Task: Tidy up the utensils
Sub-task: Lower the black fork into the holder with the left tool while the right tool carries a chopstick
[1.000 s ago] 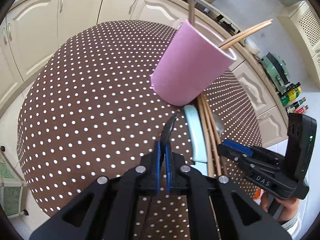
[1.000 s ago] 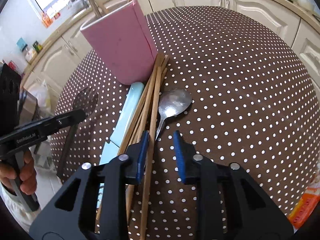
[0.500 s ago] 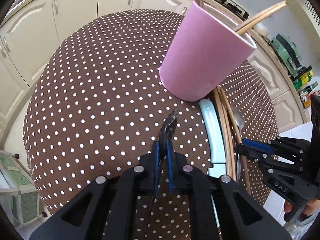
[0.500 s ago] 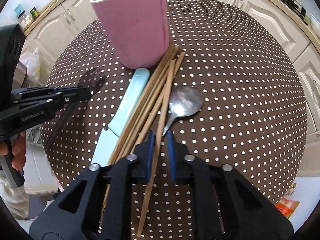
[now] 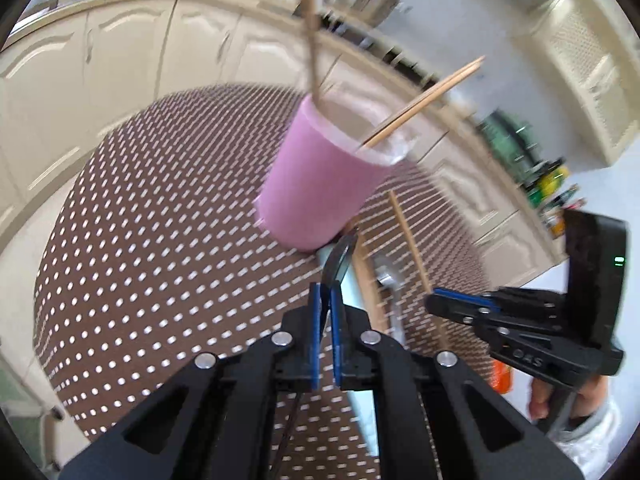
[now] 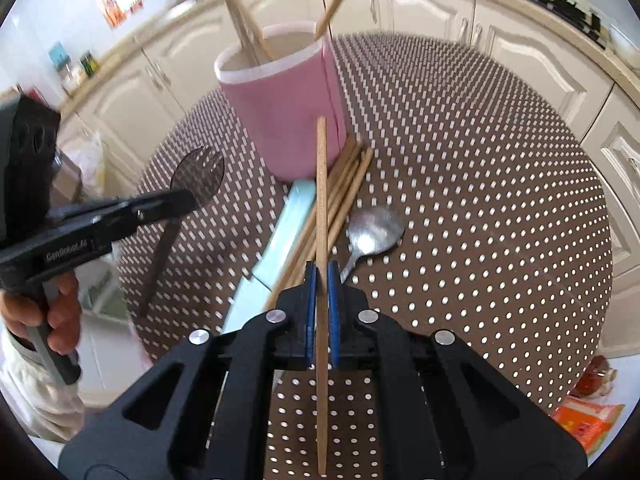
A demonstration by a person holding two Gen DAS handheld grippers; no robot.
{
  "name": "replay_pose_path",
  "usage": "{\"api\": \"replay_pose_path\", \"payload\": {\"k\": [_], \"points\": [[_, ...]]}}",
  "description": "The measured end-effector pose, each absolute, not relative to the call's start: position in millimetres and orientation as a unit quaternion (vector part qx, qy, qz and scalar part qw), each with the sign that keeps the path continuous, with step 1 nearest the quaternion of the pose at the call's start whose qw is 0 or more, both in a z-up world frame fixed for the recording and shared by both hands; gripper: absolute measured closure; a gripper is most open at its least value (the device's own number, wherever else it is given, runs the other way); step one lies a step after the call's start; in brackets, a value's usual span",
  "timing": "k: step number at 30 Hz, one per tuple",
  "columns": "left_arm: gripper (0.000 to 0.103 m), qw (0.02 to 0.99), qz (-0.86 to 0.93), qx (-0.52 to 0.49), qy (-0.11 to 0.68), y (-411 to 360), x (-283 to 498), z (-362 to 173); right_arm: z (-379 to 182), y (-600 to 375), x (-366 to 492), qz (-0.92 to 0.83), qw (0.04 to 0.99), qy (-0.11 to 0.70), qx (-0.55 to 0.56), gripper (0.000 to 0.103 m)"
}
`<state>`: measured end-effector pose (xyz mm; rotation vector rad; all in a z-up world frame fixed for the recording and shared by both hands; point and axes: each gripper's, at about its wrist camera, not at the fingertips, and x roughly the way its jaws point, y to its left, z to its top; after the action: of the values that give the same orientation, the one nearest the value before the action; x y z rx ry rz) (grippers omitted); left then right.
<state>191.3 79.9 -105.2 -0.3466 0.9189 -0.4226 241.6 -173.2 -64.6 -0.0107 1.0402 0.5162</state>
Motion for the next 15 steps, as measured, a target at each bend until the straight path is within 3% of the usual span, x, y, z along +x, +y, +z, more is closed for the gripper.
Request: {"api": "replay_pose_path", "payload": {"k": [15], "points": [[0.098, 0.91, -0.282, -0.205, 0.225, 69.6, 174.4, -24.6, 22.8, -210.9, 229.3, 0.27, 0.922, 0.251, 0.114, 0.097]]}}
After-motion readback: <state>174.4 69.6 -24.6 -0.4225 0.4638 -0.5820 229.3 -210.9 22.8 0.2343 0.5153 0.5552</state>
